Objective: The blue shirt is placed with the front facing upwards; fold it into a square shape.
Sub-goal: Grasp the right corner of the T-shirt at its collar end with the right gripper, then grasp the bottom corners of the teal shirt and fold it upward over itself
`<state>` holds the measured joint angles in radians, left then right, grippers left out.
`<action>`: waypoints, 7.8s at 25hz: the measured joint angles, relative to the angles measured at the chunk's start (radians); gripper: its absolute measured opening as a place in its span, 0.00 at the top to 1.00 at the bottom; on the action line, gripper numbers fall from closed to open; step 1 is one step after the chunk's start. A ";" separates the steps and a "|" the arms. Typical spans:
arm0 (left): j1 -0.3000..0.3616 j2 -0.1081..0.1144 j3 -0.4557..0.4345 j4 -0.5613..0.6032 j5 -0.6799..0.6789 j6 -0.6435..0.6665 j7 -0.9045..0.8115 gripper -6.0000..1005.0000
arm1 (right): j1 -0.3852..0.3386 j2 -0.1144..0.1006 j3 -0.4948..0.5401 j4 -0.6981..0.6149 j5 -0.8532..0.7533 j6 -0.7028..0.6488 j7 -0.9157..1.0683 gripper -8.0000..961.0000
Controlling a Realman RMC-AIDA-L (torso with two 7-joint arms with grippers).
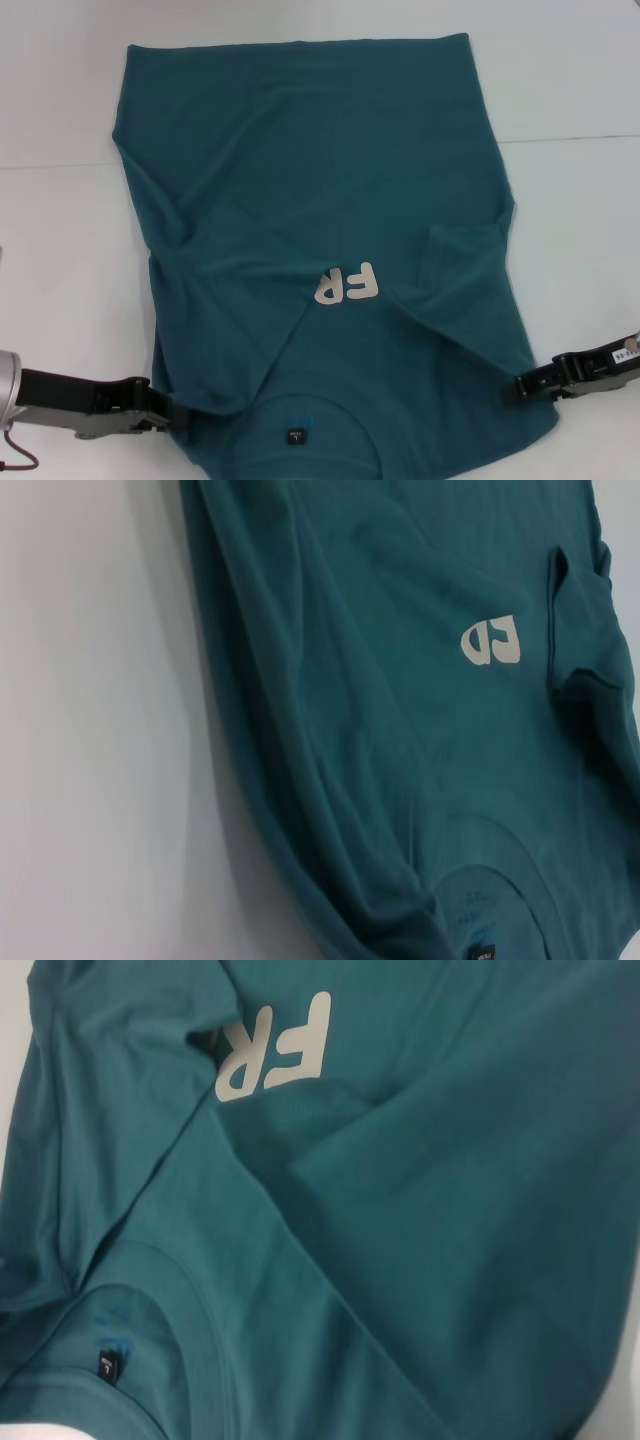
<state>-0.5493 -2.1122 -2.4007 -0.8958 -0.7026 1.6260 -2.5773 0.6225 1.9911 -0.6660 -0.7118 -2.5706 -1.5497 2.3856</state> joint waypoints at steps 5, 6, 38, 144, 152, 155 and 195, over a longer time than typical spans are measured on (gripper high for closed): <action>0.001 0.000 0.000 0.000 0.000 0.000 0.000 0.91 | -0.007 -0.005 0.005 -0.005 0.001 -0.002 0.002 0.25; 0.001 0.000 0.000 0.000 0.000 0.000 0.000 0.91 | -0.009 -0.006 0.006 -0.006 0.001 -0.003 0.003 0.27; 0.003 0.000 -0.004 -0.001 -0.002 0.002 0.002 0.91 | -0.018 -0.012 0.038 -0.057 0.006 -0.035 -0.009 0.91; 0.130 0.097 -0.204 0.126 -0.042 0.175 0.230 0.60 | -0.118 0.044 0.034 -0.166 0.023 -0.242 -0.233 0.93; 0.127 0.103 -0.196 0.104 -0.008 0.169 0.192 0.36 | -0.116 0.041 0.034 -0.159 0.024 -0.237 -0.237 0.93; 0.124 0.103 -0.194 0.102 0.008 0.171 0.187 0.30 | -0.116 0.041 0.035 -0.159 0.025 -0.236 -0.238 0.93; 0.076 0.080 -0.118 0.134 0.060 0.128 0.106 0.15 | -0.103 0.027 0.034 -0.125 0.026 -0.211 -0.245 0.93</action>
<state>-0.4730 -2.0326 -2.5187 -0.7622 -0.6431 1.7543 -2.4713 0.5191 2.0185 -0.6319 -0.8365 -2.5441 -1.7609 2.1405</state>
